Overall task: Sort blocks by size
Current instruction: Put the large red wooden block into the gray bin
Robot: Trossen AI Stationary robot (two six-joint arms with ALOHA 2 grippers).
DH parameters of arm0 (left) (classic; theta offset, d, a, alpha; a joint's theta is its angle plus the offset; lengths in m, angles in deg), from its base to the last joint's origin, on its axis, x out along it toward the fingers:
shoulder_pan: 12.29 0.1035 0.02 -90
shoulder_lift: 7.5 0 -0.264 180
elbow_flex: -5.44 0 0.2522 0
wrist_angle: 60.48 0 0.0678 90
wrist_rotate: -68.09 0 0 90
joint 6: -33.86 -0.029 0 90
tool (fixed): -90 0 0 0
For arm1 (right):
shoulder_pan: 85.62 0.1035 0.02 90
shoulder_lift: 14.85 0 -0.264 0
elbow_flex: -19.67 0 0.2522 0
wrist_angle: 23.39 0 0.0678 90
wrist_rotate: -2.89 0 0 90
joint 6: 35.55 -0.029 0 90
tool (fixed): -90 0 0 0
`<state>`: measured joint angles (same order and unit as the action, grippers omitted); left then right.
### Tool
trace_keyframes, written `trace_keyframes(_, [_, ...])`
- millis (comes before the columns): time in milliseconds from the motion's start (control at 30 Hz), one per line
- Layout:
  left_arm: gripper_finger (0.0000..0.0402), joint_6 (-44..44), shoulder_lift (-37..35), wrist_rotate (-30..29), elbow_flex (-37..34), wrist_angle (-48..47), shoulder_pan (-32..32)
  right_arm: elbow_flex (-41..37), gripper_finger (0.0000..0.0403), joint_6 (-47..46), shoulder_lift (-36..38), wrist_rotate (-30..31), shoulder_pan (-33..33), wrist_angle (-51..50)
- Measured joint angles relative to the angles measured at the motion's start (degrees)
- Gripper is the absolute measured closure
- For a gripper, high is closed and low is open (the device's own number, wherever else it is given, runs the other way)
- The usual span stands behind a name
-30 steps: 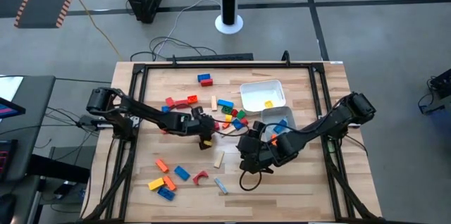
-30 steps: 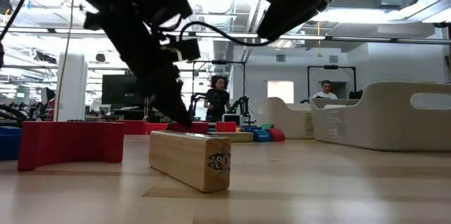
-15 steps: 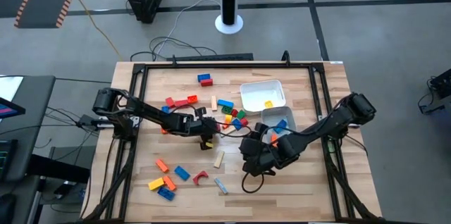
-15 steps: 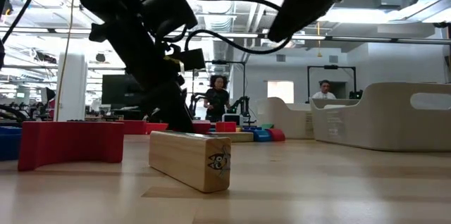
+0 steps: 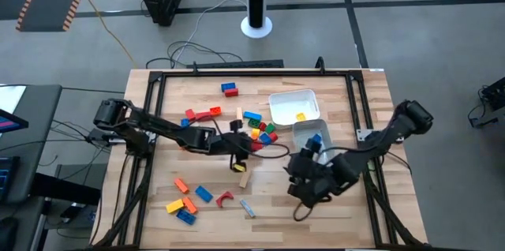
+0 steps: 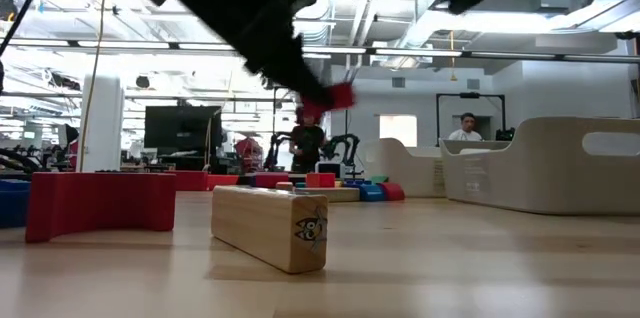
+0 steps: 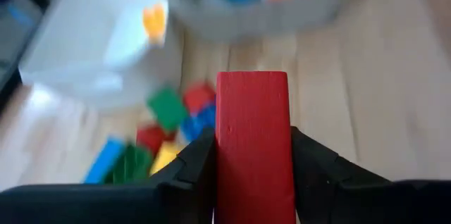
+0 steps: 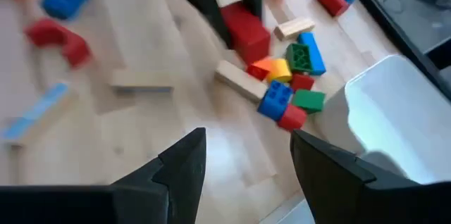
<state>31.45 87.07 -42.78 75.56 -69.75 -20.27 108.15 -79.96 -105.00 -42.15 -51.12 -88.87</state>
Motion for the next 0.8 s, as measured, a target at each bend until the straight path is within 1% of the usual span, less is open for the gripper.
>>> trace_keyframes(133, [0.0277,-2.47,3.53,3.44,3.51,4.18,0.89,0.00,0.0168,-2.57,1.99,2.57,3.43,-2.59])
trace_keyframes(233, [0.0277,-3.22,6.89,6.14,6.66,7.53,2.01,-0.03,0.0168,-3.63,3.39,2.98,5.23,-2.90])
trace_keyframes(433, [0.0272,-4.84,15.68,7.18,12.87,16.19,3.81,-0.03,0.0168,-4.40,6.21,3.49,8.24,-7.50])
trace_keyframes(533, [0.0271,-5.41,19.65,7.27,17.73,16.72,4.23,-0.03,0.0168,-9.55,7.47,8.25,9.41,-11.93])
trace_keyframes(633, [0.0270,-6.16,23.77,8.55,22.82,16.42,4.72,-0.22,0.0168,-16.11,7.59,12.67,10.97,-17.99])
trace_keyframes(800, [0.0270,-6.10,31.25,11.41,32.93,15.67,5.51,-1.96,0.0168,-28.19,7.54,14.44,14.34,-25.91])
